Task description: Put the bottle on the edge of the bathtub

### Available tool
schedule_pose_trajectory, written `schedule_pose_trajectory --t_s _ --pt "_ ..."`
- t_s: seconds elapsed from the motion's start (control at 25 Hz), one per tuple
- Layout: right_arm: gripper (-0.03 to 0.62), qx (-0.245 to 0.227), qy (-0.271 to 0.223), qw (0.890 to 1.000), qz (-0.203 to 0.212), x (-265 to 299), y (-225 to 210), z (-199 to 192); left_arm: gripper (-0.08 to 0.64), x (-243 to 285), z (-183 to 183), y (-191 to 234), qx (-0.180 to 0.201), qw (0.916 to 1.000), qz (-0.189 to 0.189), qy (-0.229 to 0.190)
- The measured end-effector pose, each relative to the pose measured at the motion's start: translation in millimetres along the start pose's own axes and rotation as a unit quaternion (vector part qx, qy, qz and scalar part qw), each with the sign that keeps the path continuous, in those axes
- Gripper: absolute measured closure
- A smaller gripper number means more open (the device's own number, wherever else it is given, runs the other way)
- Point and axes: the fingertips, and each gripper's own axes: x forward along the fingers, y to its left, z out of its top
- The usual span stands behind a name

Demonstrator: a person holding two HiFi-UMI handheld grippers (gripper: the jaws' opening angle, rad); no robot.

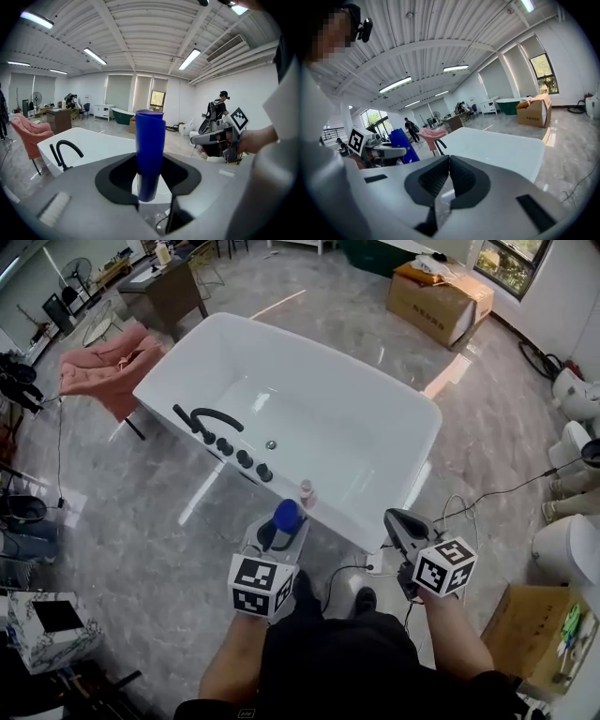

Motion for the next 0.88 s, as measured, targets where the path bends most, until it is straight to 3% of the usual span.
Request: schedule_pose_trajectory --t_s 0.2,0.4,0.64,0.88 --pt "0.58 0.032 -0.013 0.998 -0.046 3.6 -11.1 -6.0 0.403 27.1 0.6 2.3 0.017 0.9983 -0.053 0.019" --pt "0.58 0.056 -0.016 0.995 -0.077 -0.2 -30.7 -16.2 0.403 55.5 -7.6 -7.4 0.027 0.9955 -0.082 0.04" --pt "0.58 0.074 0.0 0.994 -0.079 -4.1 -55.0 -38.0 0.403 103.0 -34.8 -32.8 0.053 0.9906 -0.105 0.069" --pt "0.58 0.087 0.02 0.993 -0.082 1.1 -73.7 -61.3 0.403 132.5 -66.4 -40.5 0.053 0.9883 -0.112 0.089"
